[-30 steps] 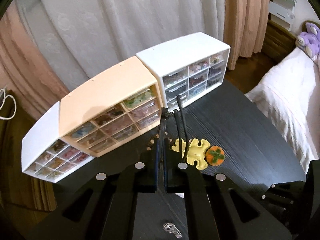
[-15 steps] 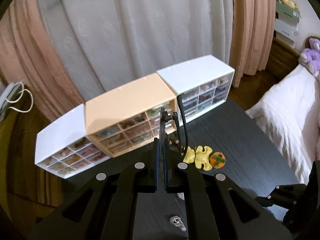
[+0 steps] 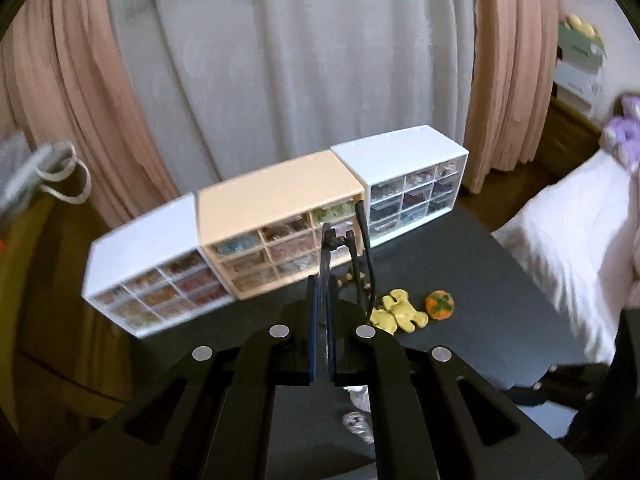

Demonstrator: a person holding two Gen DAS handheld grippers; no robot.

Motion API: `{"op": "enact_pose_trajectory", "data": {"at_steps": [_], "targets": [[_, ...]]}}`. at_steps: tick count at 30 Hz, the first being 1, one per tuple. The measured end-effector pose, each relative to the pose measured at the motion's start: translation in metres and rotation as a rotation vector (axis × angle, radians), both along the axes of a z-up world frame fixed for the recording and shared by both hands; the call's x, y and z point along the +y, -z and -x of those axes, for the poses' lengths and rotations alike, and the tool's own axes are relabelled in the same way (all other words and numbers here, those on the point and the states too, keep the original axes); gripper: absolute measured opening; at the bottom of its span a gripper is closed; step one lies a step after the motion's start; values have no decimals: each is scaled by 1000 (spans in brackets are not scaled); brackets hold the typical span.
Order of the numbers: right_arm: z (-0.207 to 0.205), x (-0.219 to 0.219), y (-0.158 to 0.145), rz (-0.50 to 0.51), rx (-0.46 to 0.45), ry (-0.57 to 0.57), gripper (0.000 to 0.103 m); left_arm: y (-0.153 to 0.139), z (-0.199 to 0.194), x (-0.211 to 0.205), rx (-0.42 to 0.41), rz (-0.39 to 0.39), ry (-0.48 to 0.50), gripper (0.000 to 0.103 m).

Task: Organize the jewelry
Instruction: 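Carry the glasses with the left tool while the right tool carries the keychain into the box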

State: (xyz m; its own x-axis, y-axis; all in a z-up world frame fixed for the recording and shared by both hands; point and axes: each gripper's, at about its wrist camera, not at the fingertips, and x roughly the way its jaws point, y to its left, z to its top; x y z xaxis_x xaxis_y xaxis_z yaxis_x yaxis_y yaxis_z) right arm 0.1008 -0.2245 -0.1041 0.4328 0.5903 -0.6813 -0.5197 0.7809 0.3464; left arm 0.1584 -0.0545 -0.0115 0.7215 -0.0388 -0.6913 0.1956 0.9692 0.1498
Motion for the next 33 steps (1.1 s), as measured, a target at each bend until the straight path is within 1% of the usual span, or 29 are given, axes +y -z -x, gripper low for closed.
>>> {"op": "enact_pose_trajectory", "data": {"at_steps": [2, 6, 9, 12, 17, 26, 33], "targets": [[-1, -1, -1, -6, 2, 6, 33, -5, 4, 0, -18, -14, 12, 5], [-1, -2, -4, -10, -1, 7, 33, -15, 9, 5, -37, -10, 9, 5], [0, -1, -8, -11, -7, 3, 33, -24, 13, 11, -41, 18, -2, 5], [3, 1, -15, -15, -18, 0, 33, -34, 19, 15, -52, 31, -2, 5], [8, 8, -30, -24, -41, -14, 33, -53, 36, 21, -82, 23, -6, 5], [31, 34, -73, -63, -115, -79, 33, -88, 79, 39, -136, -5, -31, 5], [55, 62, -95, -87, -154, -156, 33, -121, 123, 57, -187, -28, -62, 5]]}}
